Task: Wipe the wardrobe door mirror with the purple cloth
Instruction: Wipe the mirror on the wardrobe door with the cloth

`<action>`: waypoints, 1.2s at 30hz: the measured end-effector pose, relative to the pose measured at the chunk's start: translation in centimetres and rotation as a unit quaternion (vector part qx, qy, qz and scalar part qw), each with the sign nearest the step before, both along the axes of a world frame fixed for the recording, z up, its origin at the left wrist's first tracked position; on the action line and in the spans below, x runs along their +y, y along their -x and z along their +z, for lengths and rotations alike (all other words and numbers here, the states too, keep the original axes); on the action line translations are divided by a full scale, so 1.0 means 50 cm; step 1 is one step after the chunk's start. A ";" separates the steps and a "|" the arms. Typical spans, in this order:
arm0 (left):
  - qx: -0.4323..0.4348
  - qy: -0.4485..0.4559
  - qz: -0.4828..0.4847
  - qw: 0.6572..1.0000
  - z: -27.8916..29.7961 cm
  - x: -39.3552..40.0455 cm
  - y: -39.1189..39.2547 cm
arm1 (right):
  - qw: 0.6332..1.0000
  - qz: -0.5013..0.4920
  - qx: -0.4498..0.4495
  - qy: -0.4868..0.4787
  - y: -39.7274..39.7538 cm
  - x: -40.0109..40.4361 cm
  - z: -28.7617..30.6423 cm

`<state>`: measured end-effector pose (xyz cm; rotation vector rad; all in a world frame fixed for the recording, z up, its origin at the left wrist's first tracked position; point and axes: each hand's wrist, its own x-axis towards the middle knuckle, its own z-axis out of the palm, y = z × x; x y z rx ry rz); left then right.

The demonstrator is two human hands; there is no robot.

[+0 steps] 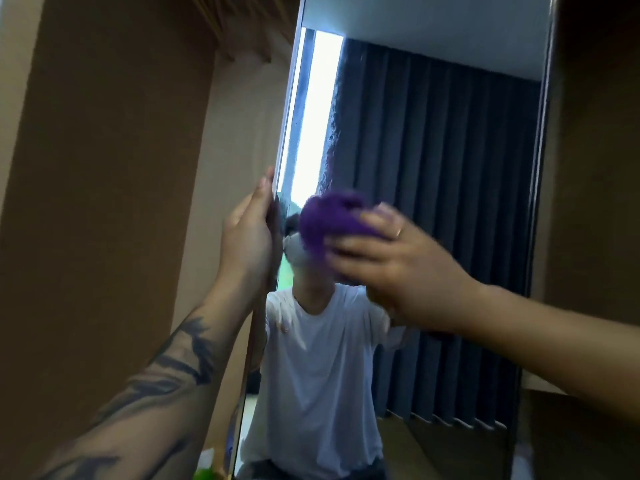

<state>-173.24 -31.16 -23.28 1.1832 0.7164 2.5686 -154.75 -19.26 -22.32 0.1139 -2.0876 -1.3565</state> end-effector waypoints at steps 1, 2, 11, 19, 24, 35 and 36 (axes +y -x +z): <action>0.003 0.001 0.002 1.000 0.000 -0.002 -0.001 | 0.996 -0.020 -0.075 -0.032 -0.014 0.001 -0.014; 0.004 0.000 0.003 1.000 0.000 -0.003 -0.003 | 0.991 -0.032 -0.118 -0.060 -0.030 0.006 -0.005; 0.019 0.001 0.023 1.000 -0.004 -0.003 0.004 | 0.997 0.029 0.060 0.035 -0.048 0.023 -0.039; 0.023 -0.009 0.047 0.999 -0.005 -0.008 -0.007 | 0.988 0.043 0.138 0.063 -0.065 0.051 0.022; 0.048 -0.007 0.082 0.995 -0.007 -0.007 -0.007 | 0.988 0.037 -0.124 -0.088 -0.075 0.050 -0.031; 0.042 -0.036 0.052 0.997 -0.015 -0.005 -0.010 | 0.989 0.032 -0.119 -0.080 -0.126 0.082 0.005; 0.045 -0.035 0.052 0.997 -0.014 -0.003 -0.008 | 0.993 0.032 -0.088 -0.069 -0.128 0.086 0.026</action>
